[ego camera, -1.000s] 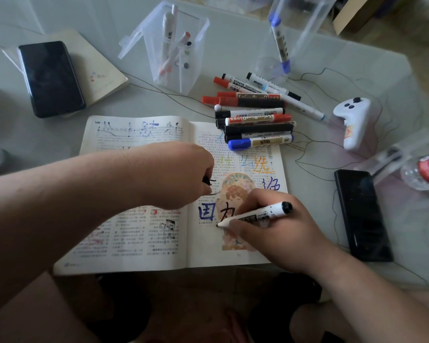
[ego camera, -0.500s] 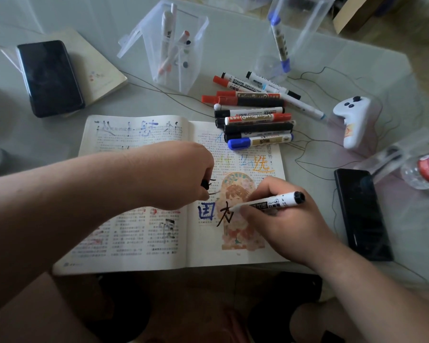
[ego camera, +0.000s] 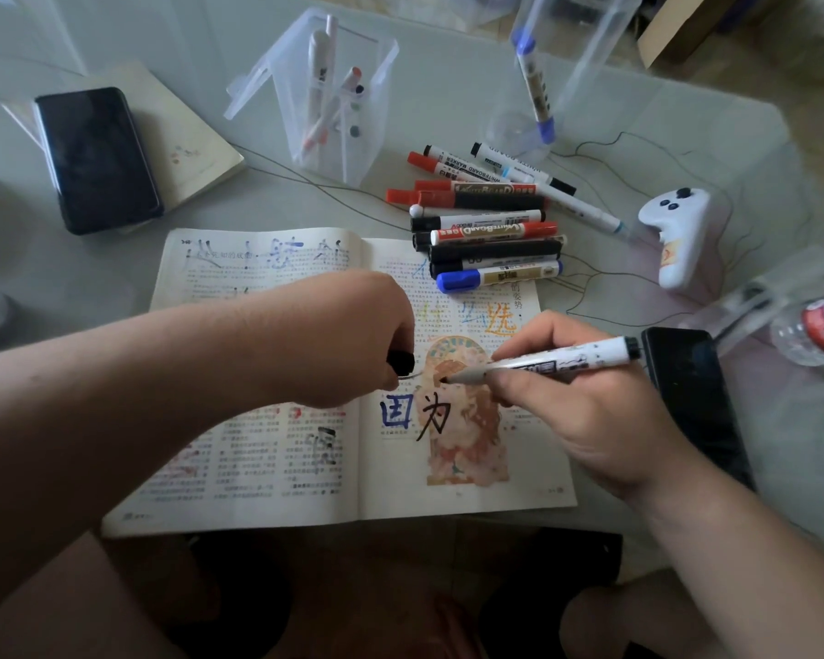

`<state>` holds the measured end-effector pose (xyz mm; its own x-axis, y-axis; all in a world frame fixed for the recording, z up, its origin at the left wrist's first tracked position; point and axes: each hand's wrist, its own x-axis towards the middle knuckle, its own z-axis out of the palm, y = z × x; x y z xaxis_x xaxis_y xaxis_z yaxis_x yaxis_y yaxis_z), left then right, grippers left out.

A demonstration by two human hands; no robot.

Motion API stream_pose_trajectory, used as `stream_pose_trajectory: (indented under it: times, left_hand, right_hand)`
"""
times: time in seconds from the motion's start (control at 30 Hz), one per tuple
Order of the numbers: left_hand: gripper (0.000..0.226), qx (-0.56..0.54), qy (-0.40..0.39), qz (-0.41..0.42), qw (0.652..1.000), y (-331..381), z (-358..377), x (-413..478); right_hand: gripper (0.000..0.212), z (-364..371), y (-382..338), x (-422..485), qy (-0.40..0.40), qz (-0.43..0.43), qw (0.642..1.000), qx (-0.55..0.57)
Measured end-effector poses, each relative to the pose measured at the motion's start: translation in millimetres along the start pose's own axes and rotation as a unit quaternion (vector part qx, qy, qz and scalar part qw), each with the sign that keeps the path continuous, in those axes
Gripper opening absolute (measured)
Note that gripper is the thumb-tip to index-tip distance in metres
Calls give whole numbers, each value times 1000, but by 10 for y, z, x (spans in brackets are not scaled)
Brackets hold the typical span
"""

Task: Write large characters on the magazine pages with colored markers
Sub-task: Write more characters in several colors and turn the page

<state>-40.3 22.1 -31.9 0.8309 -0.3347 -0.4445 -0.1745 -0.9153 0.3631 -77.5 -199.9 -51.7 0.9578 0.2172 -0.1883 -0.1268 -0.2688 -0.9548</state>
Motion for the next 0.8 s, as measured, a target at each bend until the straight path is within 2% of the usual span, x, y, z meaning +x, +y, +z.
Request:
stream_pose_trajectory:
  times: [0.07, 0.17, 0.3, 0.47, 0.67, 0.8]
  left_hand:
    - [8, -16, 8, 0, 1000, 15, -17, -3]
    - [8, -40, 16, 3, 999, 51, -45, -15]
    - [8, -44, 15, 11, 999, 101, -67, -31]
    - [11, -54, -8, 12, 998, 122, -77, -49]
    - [9, -121, -46, 49, 990, 195, -170, -108]
    - [15, -195, -22, 55, 979, 170, -215, -139]
  right_hand:
    - [5, -53, -4, 13, -21, -12, 998, 62]
    - [18, -73, -18, 7, -32, -27, 992, 117]
    - [23, -51, -26, -7, -10, -46, 993, 106]
    - [8, -46, -39, -30, -9, -53, 996, 78]
    - [14, -64, -68, -26, -14, -68, 997, 44]
    - [33, -173, -144, 50, -43, -26, 989, 141]
